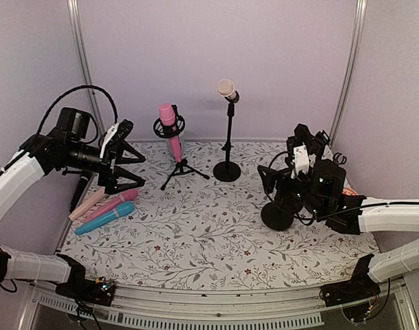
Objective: Remove the microphone from the stand
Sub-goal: Place the microphone stand at the corner of the board, then adjust the microphone stand at the center of the board, then move the microphone stand to the corner of the board.
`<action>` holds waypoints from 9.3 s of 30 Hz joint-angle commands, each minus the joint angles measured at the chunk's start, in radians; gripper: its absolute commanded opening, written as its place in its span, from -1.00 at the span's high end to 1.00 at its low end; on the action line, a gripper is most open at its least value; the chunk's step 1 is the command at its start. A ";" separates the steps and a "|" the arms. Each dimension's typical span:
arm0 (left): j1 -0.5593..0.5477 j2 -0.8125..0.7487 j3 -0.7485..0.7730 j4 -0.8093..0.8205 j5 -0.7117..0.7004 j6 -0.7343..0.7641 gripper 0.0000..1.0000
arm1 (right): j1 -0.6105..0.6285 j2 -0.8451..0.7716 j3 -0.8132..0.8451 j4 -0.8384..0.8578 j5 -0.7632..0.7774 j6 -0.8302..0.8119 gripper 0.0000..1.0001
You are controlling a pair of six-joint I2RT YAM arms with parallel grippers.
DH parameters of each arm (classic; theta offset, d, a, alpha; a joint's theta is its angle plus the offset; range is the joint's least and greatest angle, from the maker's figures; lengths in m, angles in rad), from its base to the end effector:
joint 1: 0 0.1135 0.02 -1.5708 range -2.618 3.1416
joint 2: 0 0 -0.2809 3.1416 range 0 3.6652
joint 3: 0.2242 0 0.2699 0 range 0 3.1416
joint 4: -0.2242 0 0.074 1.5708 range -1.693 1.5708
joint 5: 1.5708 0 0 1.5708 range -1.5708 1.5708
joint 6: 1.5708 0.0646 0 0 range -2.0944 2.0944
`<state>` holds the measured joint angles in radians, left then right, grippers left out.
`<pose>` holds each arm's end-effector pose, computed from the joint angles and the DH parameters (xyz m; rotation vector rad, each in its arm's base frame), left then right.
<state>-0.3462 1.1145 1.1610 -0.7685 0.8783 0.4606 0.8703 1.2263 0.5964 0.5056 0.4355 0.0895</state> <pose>0.2115 -0.1292 0.3617 1.2297 1.7499 -0.9271 0.2172 0.2154 0.2549 -0.3327 1.6627 0.3517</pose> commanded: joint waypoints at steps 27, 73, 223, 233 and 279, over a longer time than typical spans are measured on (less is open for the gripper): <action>0.038 0.001 0.026 -0.012 0.113 0.024 -0.97 | -0.056 0.150 0.152 0.319 -0.264 0.024 -0.33; 0.037 -0.014 0.011 0.017 0.160 -0.006 -0.96 | -0.094 0.023 0.283 -0.079 -0.198 -0.022 -0.83; 0.037 0.004 0.052 -0.115 0.244 0.068 -0.64 | -0.307 0.482 0.508 -0.660 -0.318 -0.014 -0.39; 0.037 -0.007 0.053 -0.106 0.226 0.060 -0.78 | -0.311 0.405 0.735 -0.736 -0.445 -0.053 -0.82; 0.036 -0.018 0.049 -0.132 0.223 0.082 -0.77 | -0.448 0.539 0.827 -0.558 -0.187 -0.172 1.00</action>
<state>-0.3157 1.1126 1.1957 -0.8757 1.1049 0.5247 0.4747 1.7748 1.4181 -0.1883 0.1482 -0.0742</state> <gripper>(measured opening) 0.883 0.348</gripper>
